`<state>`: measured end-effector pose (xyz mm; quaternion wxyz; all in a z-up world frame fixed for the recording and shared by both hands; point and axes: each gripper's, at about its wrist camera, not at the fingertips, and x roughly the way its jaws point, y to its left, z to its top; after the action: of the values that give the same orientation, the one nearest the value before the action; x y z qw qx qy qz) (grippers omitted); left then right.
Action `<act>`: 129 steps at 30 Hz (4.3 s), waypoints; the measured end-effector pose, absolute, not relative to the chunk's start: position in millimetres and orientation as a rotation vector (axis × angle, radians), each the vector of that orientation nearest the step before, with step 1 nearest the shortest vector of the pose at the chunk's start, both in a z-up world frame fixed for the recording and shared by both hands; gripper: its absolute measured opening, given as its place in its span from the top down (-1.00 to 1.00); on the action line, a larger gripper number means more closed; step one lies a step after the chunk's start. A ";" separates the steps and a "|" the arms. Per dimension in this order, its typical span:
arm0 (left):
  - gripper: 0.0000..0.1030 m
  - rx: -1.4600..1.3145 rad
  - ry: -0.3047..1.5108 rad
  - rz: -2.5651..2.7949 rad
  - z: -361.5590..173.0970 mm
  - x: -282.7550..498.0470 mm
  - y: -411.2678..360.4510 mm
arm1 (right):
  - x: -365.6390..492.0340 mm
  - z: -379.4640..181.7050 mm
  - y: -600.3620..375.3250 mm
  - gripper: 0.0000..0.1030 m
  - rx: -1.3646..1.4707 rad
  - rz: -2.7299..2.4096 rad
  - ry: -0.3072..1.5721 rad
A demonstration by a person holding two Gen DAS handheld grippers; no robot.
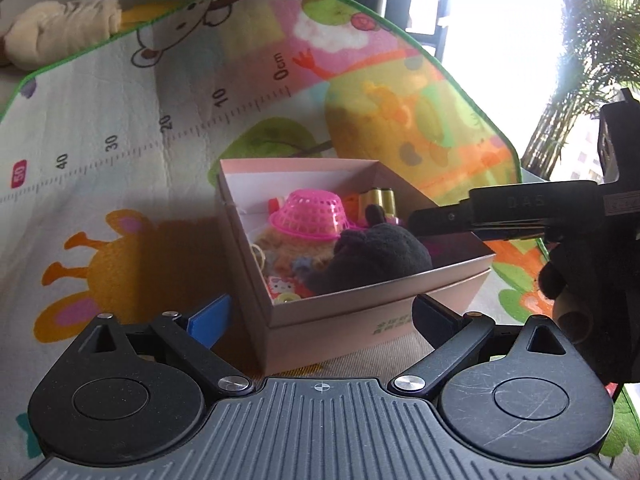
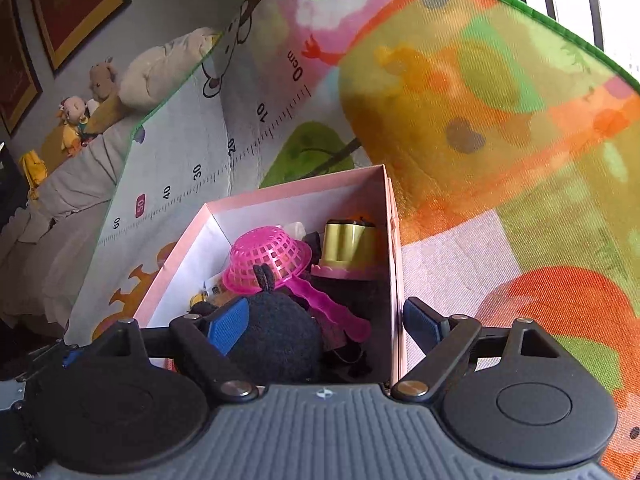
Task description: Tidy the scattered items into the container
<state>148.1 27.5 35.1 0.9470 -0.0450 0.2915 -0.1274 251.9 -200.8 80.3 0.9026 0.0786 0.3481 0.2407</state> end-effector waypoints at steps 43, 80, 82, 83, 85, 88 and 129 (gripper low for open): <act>-1.00 0.001 0.692 0.070 -8.9 126.1 -16.7 | 164.7 20.2 -217.4 -1.00 -0.108 0.329 0.684; -1.00 -0.006 0.693 0.068 -8.6 125.8 -15.8 | 165.1 19.1 -217.5 -1.00 -0.105 0.330 0.684; -1.00 -0.008 0.693 0.068 -8.6 125.8 -15.5 | 165.1 19.1 -217.6 -1.00 -0.105 0.330 0.684; -1.00 -0.007 0.693 0.068 -8.6 125.8 -15.8 | 165.2 19.1 -217.6 -1.00 -0.105 0.330 0.684; -1.00 -0.007 0.693 0.068 -8.7 125.9 -15.5 | 165.1 19.2 -217.6 -1.00 -0.105 0.330 0.684; -1.00 -0.007 0.693 0.068 -8.7 126.0 -15.5 | 165.1 19.2 -217.7 -1.00 -0.105 0.330 0.684; -1.00 -0.008 0.692 0.068 -8.6 126.2 -15.3 | 164.7 19.8 -217.8 -1.00 -0.105 0.330 0.684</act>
<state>126.2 -15.3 -8.6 0.9401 -0.0041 0.3393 0.0334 164.7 -217.8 19.8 0.9274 -0.0512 0.3336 0.1610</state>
